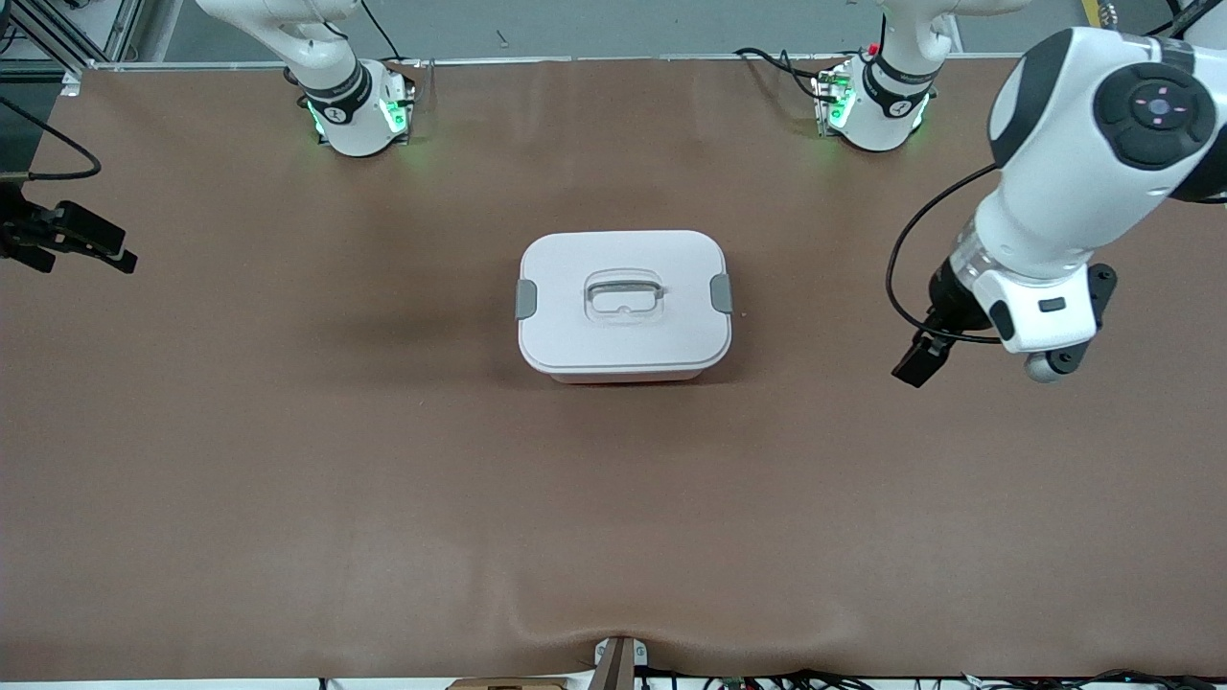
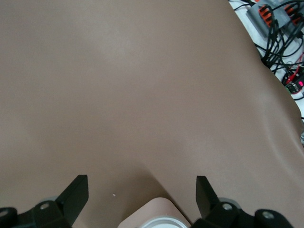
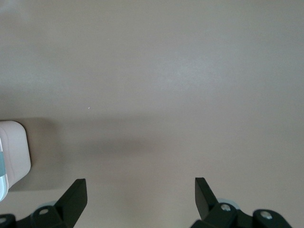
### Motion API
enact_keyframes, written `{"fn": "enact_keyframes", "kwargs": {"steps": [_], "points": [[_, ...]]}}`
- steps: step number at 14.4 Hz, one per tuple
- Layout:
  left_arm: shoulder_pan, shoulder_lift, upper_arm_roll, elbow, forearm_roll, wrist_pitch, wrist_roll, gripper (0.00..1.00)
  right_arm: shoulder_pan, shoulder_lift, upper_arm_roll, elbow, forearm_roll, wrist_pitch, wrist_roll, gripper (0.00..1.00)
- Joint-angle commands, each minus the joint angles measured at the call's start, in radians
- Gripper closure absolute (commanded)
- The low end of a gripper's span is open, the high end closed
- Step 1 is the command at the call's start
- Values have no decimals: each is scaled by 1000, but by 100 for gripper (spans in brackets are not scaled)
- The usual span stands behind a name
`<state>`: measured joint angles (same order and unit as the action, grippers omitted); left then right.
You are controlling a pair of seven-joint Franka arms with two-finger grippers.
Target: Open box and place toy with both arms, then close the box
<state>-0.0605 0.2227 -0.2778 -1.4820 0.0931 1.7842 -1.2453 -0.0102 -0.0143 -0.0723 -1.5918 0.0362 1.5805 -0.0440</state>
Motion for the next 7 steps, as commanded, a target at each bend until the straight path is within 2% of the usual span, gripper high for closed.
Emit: {"fn": "enact_keyframes", "kwargs": {"steps": [1,2,5,7], "points": [[39,-32,-14,6,-15,-20,165,0,-8,2,6,9,11,-8,-5,0],[47,-51,3,5,-18,-23,267,0,-8,4,6,9,11,-8,-5,0],[27,-85,116,5,-76,-110,547,0,-8,2,6,9,11,-8,-5,0],[22,-114,141,-7,-81,-124,743,0,-8,2,6,9,11,-8,-5,0]]}}
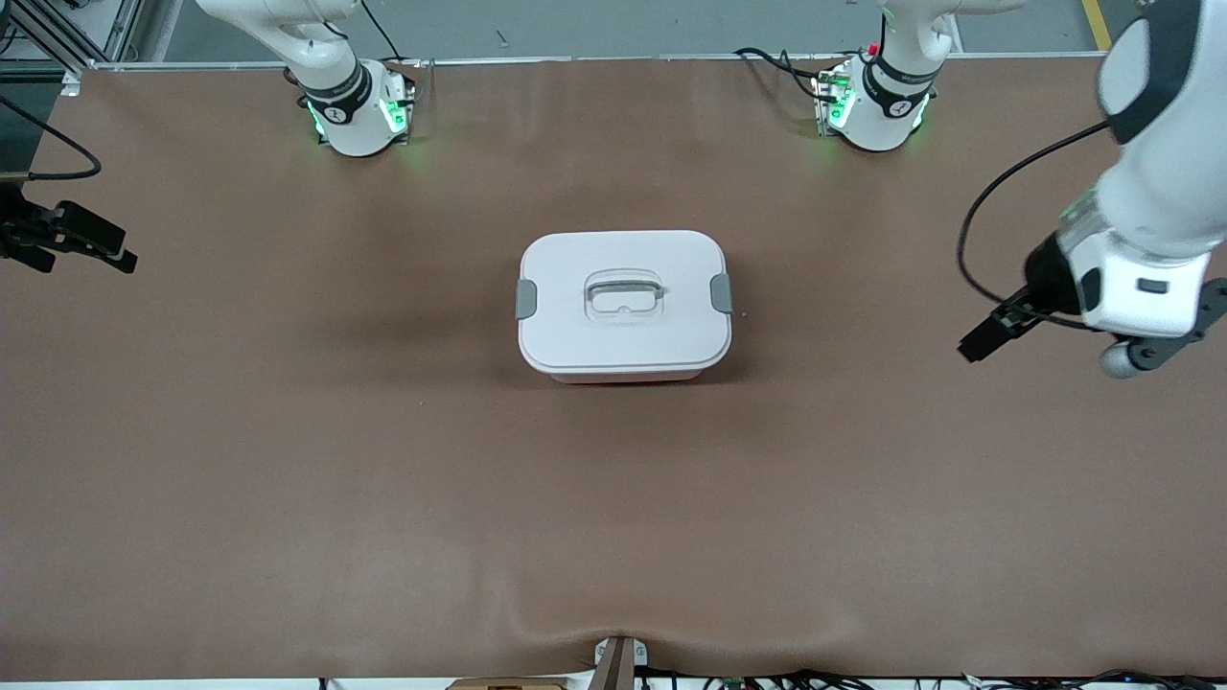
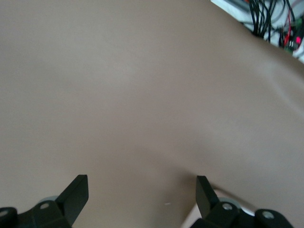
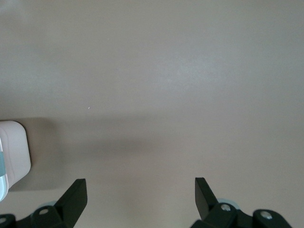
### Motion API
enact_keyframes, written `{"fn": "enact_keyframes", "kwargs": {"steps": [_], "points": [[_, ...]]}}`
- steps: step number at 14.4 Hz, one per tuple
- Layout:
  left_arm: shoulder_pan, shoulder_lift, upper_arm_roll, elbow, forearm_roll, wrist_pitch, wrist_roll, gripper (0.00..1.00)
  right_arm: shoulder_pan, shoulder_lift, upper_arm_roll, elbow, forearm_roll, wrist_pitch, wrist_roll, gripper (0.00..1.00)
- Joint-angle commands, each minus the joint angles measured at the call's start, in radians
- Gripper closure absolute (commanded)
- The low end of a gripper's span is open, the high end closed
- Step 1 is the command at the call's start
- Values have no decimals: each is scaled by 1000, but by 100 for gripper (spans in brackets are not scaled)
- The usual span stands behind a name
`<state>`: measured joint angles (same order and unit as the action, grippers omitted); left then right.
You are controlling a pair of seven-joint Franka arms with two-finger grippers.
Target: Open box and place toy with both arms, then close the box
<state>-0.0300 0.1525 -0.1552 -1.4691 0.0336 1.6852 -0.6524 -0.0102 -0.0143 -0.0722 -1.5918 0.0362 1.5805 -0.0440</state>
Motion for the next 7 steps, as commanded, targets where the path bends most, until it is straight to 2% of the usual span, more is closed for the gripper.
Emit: {"fn": "enact_keyframes", "kwargs": {"steps": [1,3,5,7], "points": [[-8,-53,31,-23,-21,-32,207,0,-8,2,6,9,11,-8,-5,0],[-11,-88,42,-34,-21,-82,223,0,-8,2,6,9,11,-8,-4,0],[-13,-154,42,-98,-21,-88,235,0,-8,2,6,9,11,-8,-5,0],[-13,-176,71,-123,-21,-88,340,0,-7,2,8,10,11,-7,-5,0]]}}
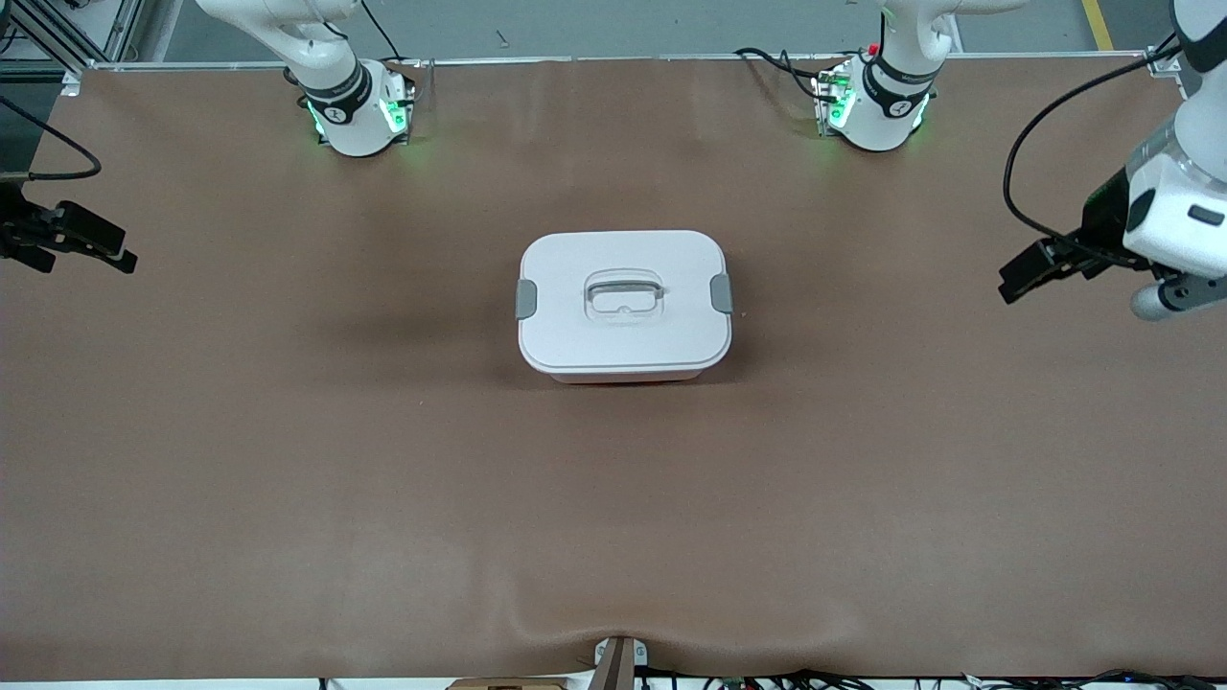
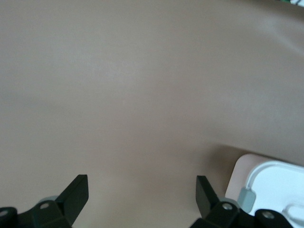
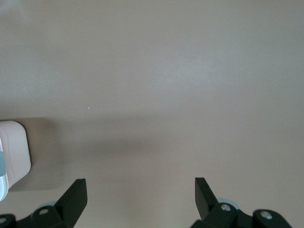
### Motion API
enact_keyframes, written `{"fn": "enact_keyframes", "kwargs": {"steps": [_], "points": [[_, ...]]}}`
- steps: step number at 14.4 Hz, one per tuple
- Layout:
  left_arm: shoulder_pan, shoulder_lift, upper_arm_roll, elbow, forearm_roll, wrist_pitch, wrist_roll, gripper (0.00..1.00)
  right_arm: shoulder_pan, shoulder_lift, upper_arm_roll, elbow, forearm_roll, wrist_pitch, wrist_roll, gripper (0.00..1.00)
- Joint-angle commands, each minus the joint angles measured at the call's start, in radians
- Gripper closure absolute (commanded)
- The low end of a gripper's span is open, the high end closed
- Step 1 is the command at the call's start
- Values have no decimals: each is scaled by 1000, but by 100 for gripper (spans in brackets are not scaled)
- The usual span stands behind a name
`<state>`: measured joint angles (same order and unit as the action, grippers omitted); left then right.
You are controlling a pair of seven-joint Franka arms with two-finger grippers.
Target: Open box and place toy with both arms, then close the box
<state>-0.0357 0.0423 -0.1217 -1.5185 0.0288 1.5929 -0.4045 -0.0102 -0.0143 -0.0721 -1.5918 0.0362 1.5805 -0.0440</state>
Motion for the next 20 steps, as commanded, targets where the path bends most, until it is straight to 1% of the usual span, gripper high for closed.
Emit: {"fn": "enact_keyframes", "kwargs": {"steps": [1,3,5,8,10,11,14,16,18,20], "points": [[-7,-67,54,-77,-16,4,128,0,-5,4,8,10,11,-8,-5,0],[-16,-91,72,-88,-18,-4,145,0,-7,2,8,10,11,-10,-5,0],[-18,-156,92,-152,-18,-21,173,0,-7,2,9,10,13,-8,-4,0],[-20,-156,106,-151,-16,-19,228,0,-4,2,9,10,13,-13,-4,0],[-20,-150,111,-140,-16,-16,279,0,-4,4,11,10,13,-13,-4,0],[-20,-141,125,-125,-15,-13,280,0,-4,2,11,10,13,-13,-4,0],[-20,-84,126,-30,-15,-16,276,0,-2,4,11,12,13,-11,-4,0],[-20,-82,126,-29,-20,-21,280,0,-1,2,12,12,13,-13,-4,0],[-17,-79,143,-31,-107,-19,271,0,6,2,11,12,13,-13,-4,0],[-18,-73,149,-31,-121,-19,277,0,6,2,11,12,13,-13,-4,0]]}}
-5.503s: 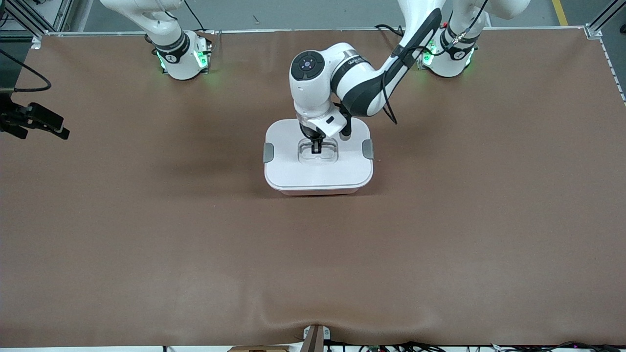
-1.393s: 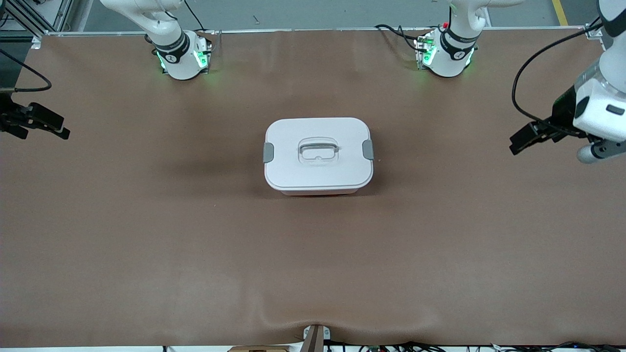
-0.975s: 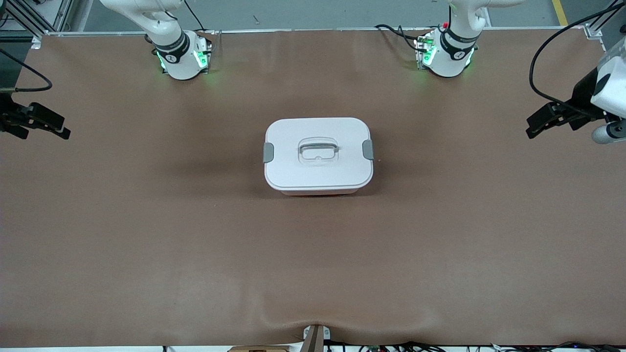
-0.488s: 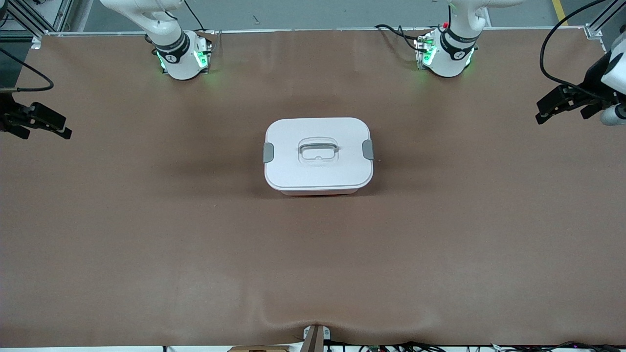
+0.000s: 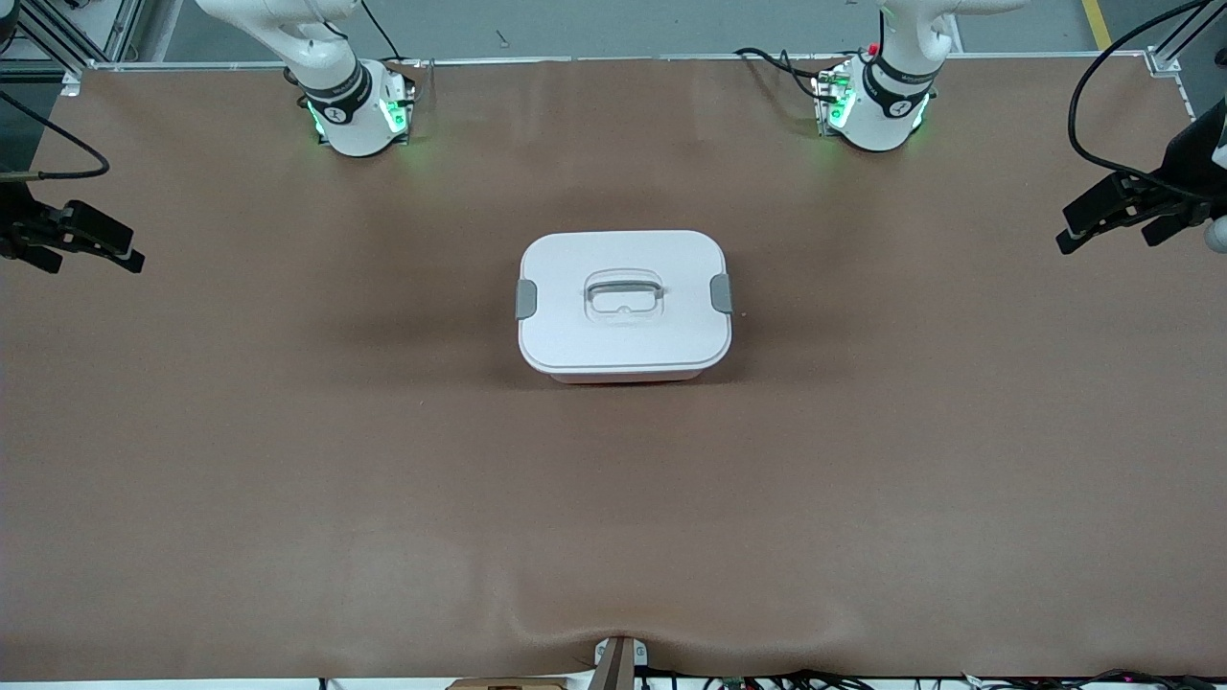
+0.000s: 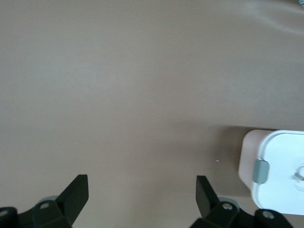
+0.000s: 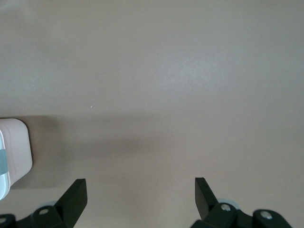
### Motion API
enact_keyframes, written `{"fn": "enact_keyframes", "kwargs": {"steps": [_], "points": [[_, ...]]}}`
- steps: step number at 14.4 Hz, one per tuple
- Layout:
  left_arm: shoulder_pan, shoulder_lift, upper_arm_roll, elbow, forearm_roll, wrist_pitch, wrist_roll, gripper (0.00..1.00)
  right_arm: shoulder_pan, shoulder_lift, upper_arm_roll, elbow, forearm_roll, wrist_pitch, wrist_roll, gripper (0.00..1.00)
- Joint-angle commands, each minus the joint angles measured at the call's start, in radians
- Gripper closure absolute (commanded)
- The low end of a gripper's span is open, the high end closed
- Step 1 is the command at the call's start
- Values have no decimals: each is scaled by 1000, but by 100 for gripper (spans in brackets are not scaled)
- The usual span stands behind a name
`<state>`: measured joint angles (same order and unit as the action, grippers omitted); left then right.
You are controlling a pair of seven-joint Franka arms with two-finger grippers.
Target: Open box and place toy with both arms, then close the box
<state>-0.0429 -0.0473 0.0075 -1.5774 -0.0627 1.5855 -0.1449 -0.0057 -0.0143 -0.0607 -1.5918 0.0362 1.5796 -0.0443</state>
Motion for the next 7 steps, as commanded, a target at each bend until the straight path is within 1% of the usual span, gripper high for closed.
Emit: {"fn": "enact_keyframes", "kwargs": {"steps": [1,5,7], "points": [[-9,17,20,27,-29,-12,19,0,1,4,-1,12,13,-10,-3,0],[-12,15,19,23,-17,-13,28,0,1,4,1,12,13,-12,-3,0],[-12,15,16,22,-6,-13,105,0,1,4,-1,12,13,-12,-3,0]]}}
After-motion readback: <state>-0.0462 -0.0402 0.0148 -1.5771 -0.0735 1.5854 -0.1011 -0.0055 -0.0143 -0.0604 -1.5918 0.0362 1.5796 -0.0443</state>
